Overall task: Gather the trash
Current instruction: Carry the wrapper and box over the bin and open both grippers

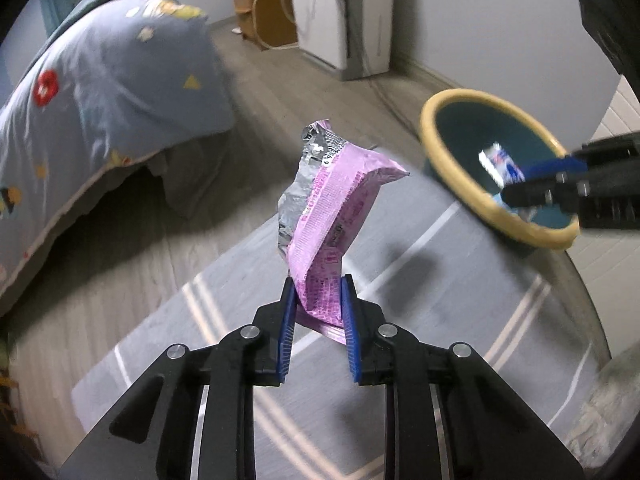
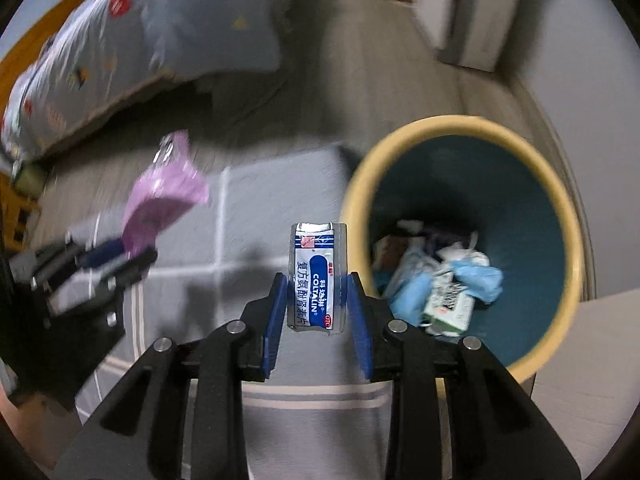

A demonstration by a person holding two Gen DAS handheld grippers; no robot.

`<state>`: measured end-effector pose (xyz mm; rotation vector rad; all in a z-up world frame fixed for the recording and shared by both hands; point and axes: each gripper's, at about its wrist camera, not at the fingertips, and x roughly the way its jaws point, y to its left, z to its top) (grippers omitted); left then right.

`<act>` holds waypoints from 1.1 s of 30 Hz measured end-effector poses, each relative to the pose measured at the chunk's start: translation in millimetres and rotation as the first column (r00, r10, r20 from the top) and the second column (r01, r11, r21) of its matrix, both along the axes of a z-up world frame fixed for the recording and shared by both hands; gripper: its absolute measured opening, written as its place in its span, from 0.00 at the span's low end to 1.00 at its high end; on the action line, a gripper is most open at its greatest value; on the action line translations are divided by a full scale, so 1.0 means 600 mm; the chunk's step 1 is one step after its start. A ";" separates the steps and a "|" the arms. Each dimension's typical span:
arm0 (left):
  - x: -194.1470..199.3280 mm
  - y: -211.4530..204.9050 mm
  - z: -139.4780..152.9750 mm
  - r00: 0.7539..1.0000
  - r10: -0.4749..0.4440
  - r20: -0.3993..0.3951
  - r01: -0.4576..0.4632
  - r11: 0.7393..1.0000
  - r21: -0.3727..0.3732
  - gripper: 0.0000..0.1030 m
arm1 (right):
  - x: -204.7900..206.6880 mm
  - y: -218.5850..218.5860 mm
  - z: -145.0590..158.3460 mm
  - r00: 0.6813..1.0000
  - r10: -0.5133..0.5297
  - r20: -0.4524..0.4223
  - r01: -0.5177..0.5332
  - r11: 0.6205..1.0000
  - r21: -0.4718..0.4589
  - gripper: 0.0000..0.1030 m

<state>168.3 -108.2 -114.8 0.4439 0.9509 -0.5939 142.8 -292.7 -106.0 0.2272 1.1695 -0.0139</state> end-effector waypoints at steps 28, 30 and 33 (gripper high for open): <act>-0.070 -0.273 0.013 0.991 -0.131 -0.037 0.126 0.985 -0.116 0.62 | -0.009 -0.284 -0.009 0.953 -0.300 0.039 0.297 0.953 0.065 0.54; -0.074 -0.268 0.023 0.992 -0.119 -0.036 0.114 0.986 -0.124 0.67 | -0.015 -0.288 -0.004 0.955 -0.293 0.046 0.290 0.955 0.068 0.55; -0.082 -0.253 0.042 0.996 -0.082 -0.019 0.079 0.989 -0.122 0.80 | -0.030 -0.288 0.011 0.959 -0.274 0.066 0.272 0.961 0.043 0.65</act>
